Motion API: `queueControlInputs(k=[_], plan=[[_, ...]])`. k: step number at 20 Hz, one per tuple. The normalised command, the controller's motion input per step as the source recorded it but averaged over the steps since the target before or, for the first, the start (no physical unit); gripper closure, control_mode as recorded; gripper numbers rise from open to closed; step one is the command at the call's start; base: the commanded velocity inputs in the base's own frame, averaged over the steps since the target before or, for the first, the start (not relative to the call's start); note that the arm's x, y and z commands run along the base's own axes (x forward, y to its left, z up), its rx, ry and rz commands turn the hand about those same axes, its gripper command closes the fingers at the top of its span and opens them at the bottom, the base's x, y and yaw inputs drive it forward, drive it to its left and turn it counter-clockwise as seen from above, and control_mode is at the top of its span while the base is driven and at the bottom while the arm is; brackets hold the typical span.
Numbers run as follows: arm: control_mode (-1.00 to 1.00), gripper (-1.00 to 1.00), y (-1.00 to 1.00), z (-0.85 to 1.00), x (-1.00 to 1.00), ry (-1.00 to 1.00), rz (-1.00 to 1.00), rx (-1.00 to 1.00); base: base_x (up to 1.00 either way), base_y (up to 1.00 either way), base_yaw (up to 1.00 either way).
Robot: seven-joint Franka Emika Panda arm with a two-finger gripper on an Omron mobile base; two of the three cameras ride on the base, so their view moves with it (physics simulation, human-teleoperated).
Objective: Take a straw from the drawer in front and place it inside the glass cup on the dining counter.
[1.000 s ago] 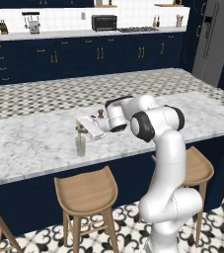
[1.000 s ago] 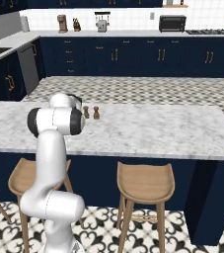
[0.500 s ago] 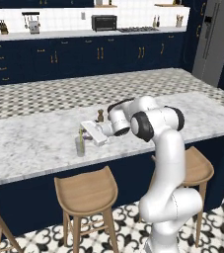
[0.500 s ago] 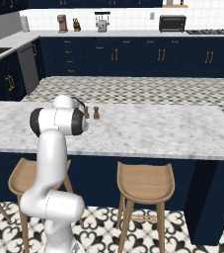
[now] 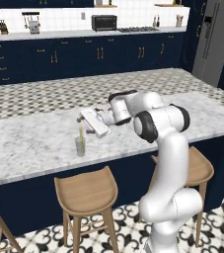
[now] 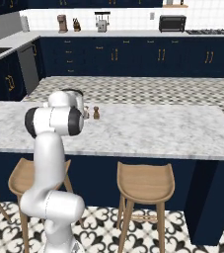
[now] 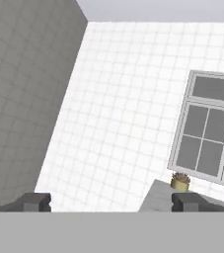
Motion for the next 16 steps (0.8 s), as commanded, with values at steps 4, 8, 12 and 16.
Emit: queueControlInputs(k=[4,8,12,16], plan=[[-1.00,-1.00,-0.03,0.95,-0.89,-0.39,-0.01,-0.18,0.00,0.00,0.00],[-1.00,-1.00,0.00,0.61,-1.00,-0.67,0.00,-0.46,0.00,0.00,0.00],[-1.00,-1.00,0.00,0.32,-1.00,-0.76,0.00,-0.60,0.00,0.00,0.00],[-1.00,-1.00,0.00,0.08,-1.00,-0.74,0.00,-0.64,0.00,0.00,0.00]])
